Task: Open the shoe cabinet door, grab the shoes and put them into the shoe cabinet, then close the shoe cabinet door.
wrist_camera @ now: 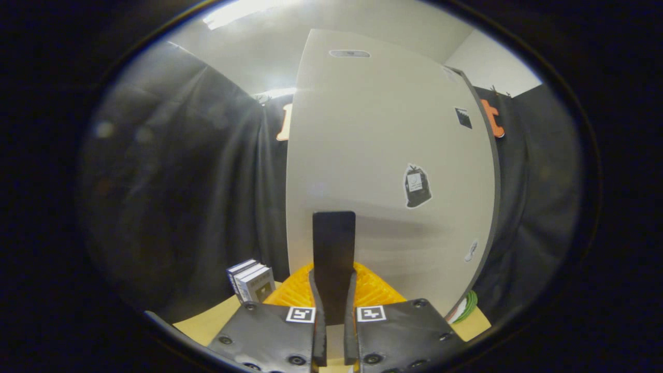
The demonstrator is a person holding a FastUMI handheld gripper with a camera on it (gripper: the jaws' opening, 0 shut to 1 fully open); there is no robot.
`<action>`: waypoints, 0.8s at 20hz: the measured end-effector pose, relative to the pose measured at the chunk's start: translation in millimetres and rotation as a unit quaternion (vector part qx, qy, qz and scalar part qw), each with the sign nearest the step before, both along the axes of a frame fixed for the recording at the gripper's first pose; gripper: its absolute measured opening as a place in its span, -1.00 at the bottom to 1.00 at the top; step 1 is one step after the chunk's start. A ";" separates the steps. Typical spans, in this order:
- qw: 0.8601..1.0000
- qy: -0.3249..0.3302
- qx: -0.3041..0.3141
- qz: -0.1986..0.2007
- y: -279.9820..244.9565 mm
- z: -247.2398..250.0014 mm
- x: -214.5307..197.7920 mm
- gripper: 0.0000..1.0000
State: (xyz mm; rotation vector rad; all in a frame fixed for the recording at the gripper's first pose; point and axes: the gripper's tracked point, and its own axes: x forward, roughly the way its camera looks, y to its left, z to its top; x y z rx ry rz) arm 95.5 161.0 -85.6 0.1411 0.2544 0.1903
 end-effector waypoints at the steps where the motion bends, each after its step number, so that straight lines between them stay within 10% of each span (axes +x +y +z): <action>1: 1.000 -0.001 0.000 0.005 -5.5 0.9 -4.4 -0.71; 16: 1.000 -0.002 -0.014 0.002 -143.7 21.6 -104.2 -0.72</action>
